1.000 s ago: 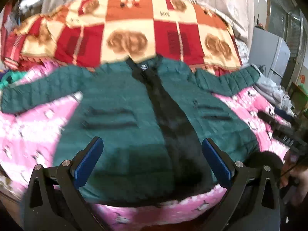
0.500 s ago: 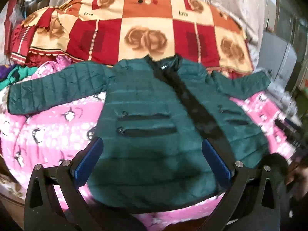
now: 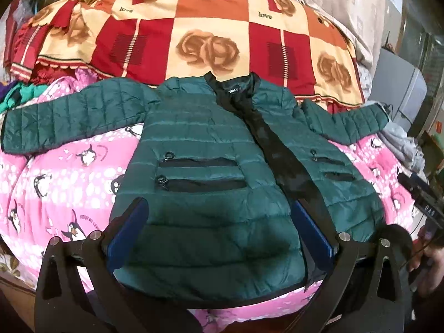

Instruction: Fold large clothes

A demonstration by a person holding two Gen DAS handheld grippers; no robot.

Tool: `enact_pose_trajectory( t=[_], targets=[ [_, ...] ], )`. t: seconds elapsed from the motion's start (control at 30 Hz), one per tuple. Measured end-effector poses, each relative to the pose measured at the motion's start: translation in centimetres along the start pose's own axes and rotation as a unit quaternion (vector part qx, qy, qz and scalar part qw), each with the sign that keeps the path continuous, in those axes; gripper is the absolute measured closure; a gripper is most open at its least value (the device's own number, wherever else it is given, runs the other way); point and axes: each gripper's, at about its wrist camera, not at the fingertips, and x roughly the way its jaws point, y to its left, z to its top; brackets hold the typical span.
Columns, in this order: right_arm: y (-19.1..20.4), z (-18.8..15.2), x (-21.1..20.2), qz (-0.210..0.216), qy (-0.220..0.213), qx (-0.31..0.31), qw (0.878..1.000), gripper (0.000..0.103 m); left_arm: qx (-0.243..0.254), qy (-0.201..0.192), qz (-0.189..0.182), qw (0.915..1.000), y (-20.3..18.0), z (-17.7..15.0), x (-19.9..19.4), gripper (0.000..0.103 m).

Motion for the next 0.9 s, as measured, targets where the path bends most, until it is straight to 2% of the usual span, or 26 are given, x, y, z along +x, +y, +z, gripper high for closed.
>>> enact_pose_trajectory(
  t=[0.2,0.9],
  targets=[
    [-0.1,0.0,-0.3,-0.006,-0.013,-0.007,1.0,0.012,0.002,-0.001,0.0,1.0,-0.1,0.0,0.0,0.0],
    [-0.5,0.2,-0.3,-0.013,0.006,0.002,1.0,0.012,-0.011,-0.009,-0.004,0.9999,0.8,0.6,-0.2,0.0]
  ],
)
